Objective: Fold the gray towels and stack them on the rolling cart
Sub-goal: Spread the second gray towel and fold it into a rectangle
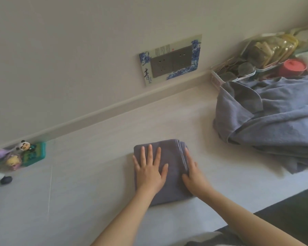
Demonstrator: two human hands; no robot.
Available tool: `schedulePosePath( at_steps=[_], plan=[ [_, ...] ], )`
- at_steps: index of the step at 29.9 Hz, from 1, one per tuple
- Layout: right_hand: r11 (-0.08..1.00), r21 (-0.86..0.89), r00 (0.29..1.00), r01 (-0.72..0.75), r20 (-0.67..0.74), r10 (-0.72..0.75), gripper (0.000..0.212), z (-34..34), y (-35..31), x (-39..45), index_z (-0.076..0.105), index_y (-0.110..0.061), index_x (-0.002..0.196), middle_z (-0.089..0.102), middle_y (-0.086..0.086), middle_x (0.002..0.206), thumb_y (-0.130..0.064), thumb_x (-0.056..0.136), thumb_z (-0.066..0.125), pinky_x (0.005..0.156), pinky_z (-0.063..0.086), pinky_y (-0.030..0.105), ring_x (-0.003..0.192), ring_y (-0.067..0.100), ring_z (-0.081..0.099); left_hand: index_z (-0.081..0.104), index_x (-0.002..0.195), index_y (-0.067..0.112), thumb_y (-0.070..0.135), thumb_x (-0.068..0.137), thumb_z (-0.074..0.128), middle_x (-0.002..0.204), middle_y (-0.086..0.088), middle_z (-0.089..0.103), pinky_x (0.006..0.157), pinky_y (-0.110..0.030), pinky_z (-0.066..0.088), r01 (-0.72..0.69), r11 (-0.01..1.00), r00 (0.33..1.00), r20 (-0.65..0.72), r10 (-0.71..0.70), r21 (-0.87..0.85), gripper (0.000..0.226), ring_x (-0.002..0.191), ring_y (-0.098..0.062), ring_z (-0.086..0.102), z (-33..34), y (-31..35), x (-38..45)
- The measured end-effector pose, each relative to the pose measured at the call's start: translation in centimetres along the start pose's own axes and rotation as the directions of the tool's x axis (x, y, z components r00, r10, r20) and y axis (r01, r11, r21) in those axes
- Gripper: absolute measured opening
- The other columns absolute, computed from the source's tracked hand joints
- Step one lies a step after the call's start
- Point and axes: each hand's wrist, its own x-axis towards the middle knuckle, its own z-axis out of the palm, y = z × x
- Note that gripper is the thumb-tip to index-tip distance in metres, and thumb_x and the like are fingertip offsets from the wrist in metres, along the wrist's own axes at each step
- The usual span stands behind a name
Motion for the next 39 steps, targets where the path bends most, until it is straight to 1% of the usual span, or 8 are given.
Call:
schedulePosePath(
  at_steps=[6,12,17,21,23,27,32,39],
  plan=[
    [0.804,-0.594,0.981,0.022,-0.144,-0.133,0.056,1.6,0.2,1.9,0.041,-0.031,0.140,0.043,0.024,0.140,-0.052,0.089,0.029,0.098,0.031,0.045,0.120,0.042,0.047,0.036,0.145,0.022,0.055,0.087,0.030,0.152,-0.010,0.033,0.104,-0.066,0.012,0.030,0.999,1.000,-0.003,-0.030,-0.014,0.067,0.140,-0.038,0.026,0.7,0.1,0.0],
    [0.815,-0.577,0.996,-0.051,-0.088,0.000,0.085,2.7,1.5,2.5,-0.013,-0.029,0.148,-0.005,0.011,0.158,-0.071,0.074,-0.005,0.116,0.002,0.041,0.145,0.027,0.000,0.026,0.148,0.023,0.057,0.088,0.028,0.156,-0.009,0.024,0.103,-0.069,0.022,0.054,0.998,0.999,-0.006,-0.054,-0.015,0.068,0.143,-0.035,0.019,1.1,0.2,-0.1],
    [0.827,-0.559,0.998,-0.059,-0.046,0.039,0.086,2.1,1.0,2.5,-0.015,-0.029,0.148,-0.004,0.012,0.158,-0.073,0.075,0.000,0.115,0.008,0.040,0.145,0.027,0.004,0.030,0.147,0.023,0.057,0.088,0.027,0.154,-0.010,0.027,0.101,-0.068,0.027,0.048,0.999,0.997,0.053,-0.047,-0.015,0.069,0.142,-0.036,0.023,0.7,0.2,0.0],
    [0.921,-0.383,0.997,-0.071,-0.039,0.060,0.079,1.3,0.3,1.9,0.000,-0.038,0.148,0.031,0.019,0.139,-0.061,0.087,0.044,0.107,0.027,0.040,0.131,0.034,0.030,0.043,0.141,0.025,0.051,0.085,0.041,0.150,-0.016,0.034,0.097,-0.060,0.038,0.150,0.963,0.987,-0.023,-0.159,-0.225,0.062,0.134,-0.041,0.036,0.2,-0.5,-1.5],
    [0.978,-0.146,0.987,-0.147,-0.087,0.135,0.087,0.7,-0.1,1.5,0.008,-0.038,0.148,0.039,0.012,0.114,-0.052,0.081,0.062,0.098,0.037,0.039,0.115,0.034,0.045,0.033,0.146,0.025,0.046,0.087,0.052,0.147,-0.018,0.034,0.099,-0.045,0.042,0.321,0.820,0.936,0.024,-0.352,-0.473,0.065,0.128,-0.037,0.041,-0.7,-0.7,-3.0],
    [0.948,0.130,0.951,-0.291,-0.073,0.302,0.088,1.1,-1.2,1.3,0.026,-0.017,0.141,0.046,0.013,0.128,-0.040,0.073,0.077,0.095,0.041,0.038,0.114,0.031,0.051,0.033,0.141,0.012,0.049,0.081,0.065,0.133,-0.009,0.050,0.097,-0.037,0.044,0.521,0.441,0.808,0.256,-0.531,-0.731,0.078,0.121,-0.026,0.050,-1.7,-2.5,-5.0],
    [0.901,0.254,0.936,-0.353,0.101,0.338,0.074,3.3,-3.0,1.6,0.054,-0.008,0.113,0.068,0.007,0.102,-0.048,0.058,0.084,0.081,0.055,0.040,0.089,0.021,0.066,0.057,0.118,0.006,0.042,0.072,0.078,0.108,-0.009,0.069,0.078,-0.033,0.053,0.642,-0.263,0.654,0.694,-0.301,-0.720,0.063,0.095,-0.023,0.066,-3.8,-7.6,-6.6],
    [0.937,0.285,0.957,-0.201,0.262,0.126,0.080,8.4,-11.0,1.6,0.050,-0.016,0.120,0.065,0.002,0.108,-0.051,0.055,0.081,0.083,0.054,0.036,0.095,0.018,0.065,0.064,0.112,0.007,0.033,0.081,0.069,0.102,-0.012,0.072,0.076,-0.033,0.054,0.534,-0.479,0.701,0.682,-0.210,-0.696,0.041,0.093,-0.024,0.069,-7.8,-16.3,-11.3]
  ],
)
